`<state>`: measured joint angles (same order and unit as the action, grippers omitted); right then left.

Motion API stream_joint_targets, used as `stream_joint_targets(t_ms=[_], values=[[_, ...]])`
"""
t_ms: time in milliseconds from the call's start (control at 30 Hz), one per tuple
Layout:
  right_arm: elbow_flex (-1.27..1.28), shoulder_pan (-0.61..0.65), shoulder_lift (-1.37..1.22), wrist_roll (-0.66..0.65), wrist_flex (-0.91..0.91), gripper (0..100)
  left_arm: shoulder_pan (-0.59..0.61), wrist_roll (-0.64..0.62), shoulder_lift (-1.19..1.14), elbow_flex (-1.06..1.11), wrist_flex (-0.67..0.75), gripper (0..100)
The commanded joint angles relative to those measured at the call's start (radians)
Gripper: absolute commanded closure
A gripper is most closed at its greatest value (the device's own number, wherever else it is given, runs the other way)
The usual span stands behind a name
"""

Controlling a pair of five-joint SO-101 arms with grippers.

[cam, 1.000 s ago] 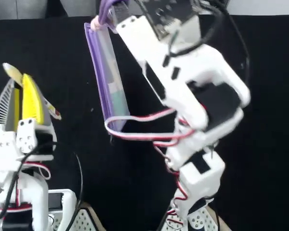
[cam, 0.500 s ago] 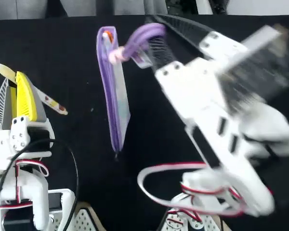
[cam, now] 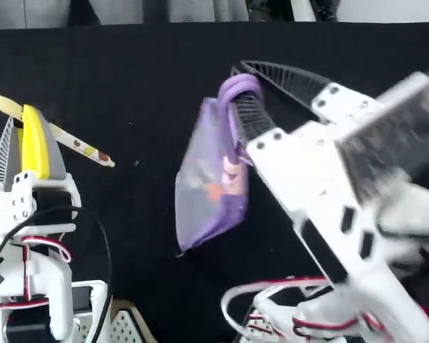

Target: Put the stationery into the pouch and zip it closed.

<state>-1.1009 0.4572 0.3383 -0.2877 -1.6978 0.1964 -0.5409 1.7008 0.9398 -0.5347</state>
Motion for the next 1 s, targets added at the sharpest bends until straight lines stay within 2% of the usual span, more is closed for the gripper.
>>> stream_joint_targets(t_ms=[0,367,567,667,867,967], values=[[0.096,0.011,0.019,0.008,0.071,98.7,0.004,-0.014,0.002,-0.007,0.018,97],[0.119,0.031,0.013,0.058,0.089,98.7,0.004,-0.063,0.003,-0.013,0.012,97],[0.120,0.201,0.018,0.060,0.063,98.7,0.002,-0.170,-0.003,-0.064,0.020,97],[0.120,0.278,0.018,0.097,0.052,98.7,0.002,-0.175,0.002,-0.082,0.014,97],[0.122,0.336,0.012,0.115,0.046,98.7,0.001,-0.180,0.005,-0.048,0.011,97],[0.122,0.370,0.012,0.117,0.038,98.7,-0.035,-0.224,0.005,-0.033,0.011,97]])
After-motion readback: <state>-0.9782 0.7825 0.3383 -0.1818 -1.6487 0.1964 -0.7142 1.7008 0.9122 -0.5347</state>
